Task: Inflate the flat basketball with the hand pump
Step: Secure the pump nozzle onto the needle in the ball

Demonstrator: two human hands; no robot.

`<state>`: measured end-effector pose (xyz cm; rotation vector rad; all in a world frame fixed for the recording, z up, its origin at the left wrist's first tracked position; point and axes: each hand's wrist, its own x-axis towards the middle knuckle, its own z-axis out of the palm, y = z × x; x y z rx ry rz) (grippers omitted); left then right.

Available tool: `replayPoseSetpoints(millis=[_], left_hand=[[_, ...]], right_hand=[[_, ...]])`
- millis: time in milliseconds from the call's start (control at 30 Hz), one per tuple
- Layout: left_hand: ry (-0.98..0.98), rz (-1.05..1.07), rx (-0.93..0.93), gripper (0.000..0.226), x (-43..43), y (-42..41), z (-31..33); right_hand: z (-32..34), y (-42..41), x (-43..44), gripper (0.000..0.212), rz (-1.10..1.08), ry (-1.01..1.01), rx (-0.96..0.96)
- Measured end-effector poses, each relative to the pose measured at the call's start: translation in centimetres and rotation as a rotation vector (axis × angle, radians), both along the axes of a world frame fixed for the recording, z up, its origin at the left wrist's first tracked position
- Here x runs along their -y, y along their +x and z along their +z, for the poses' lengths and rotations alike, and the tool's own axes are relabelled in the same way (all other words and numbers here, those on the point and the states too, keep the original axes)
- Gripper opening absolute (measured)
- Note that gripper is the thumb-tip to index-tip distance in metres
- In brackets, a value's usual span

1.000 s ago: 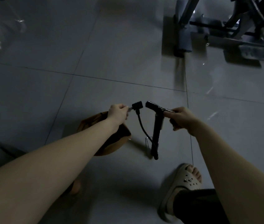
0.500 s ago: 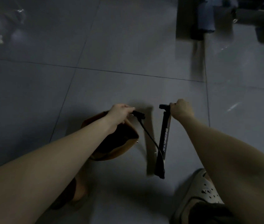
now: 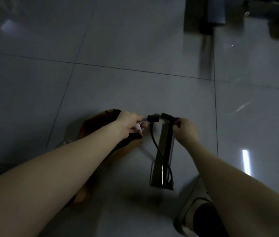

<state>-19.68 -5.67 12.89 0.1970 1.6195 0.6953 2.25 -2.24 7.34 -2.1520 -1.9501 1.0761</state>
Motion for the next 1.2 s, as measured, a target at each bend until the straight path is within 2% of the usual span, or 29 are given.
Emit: replayPoseSetpoints(millis=[67,167,233,333,400,467,533,633,667,767,933,1067,1200], left_hand=[[-0.001,0.050,-0.014,0.013,0.4,0.6,0.4],[-0.013,0.141,-0.057,0.014,1.2,1.7,1.0],[0.010,0.146,-0.114,0.014,1.8,2.4,1.5],[0.070,-0.002,-0.134,0.015,3.2,2.7,2.5],[0.111,-0.166,-0.046,0.022,4.2,2.1,2.7],[0.136,-0.318,0.045,0.023,4.8,1.1,2.6],[0.116,-0.386,-0.017,0.018,4.9,0.2,2.3],[0.170,-0.526,-0.477,0.010,4.6,-1.1,1.1],[0.180,-0.567,-0.514,0.008,4.7,-1.1,0.8],[0.161,-0.525,-0.279,0.014,5.2,0.4,-0.3],[0.181,-0.688,-0.281,0.020,4.1,0.9,-0.3],[0.176,-0.825,-0.236,0.017,4.2,0.9,0.1],[0.091,-0.624,-0.116,0.028,3.8,1.4,0.7]], right_hand=[[1.8,-2.2,1.6,0.017,-0.052,0.014,-0.162],[3.7,-5.3,4.1,0.040,-0.250,0.013,-0.468],[4.5,-7.0,5.6,0.051,-0.261,-0.042,-0.568],[4.6,-8.3,7.2,0.061,-0.221,-0.126,-0.601],[3.7,-8.1,7.6,0.068,-0.228,-0.157,-0.702],[2.8,-7.6,7.6,0.056,-0.263,-0.196,-0.777],[2.4,-6.9,7.1,0.033,-0.307,-0.208,-0.773],[1.1,-5.8,6.2,0.019,-0.411,-0.230,-0.795],[0.8,-5.4,6.0,0.015,-0.418,-0.252,-0.810],[0.0,-4.8,6.3,0.014,-0.388,-0.264,-0.758],[-1.1,-5.0,5.4,0.027,-0.491,-0.169,-0.683],[-1.4,-5.8,5.1,0.035,-0.497,-0.169,-0.598],[-0.9,-5.9,5.5,0.032,-0.517,-0.178,-0.621]])
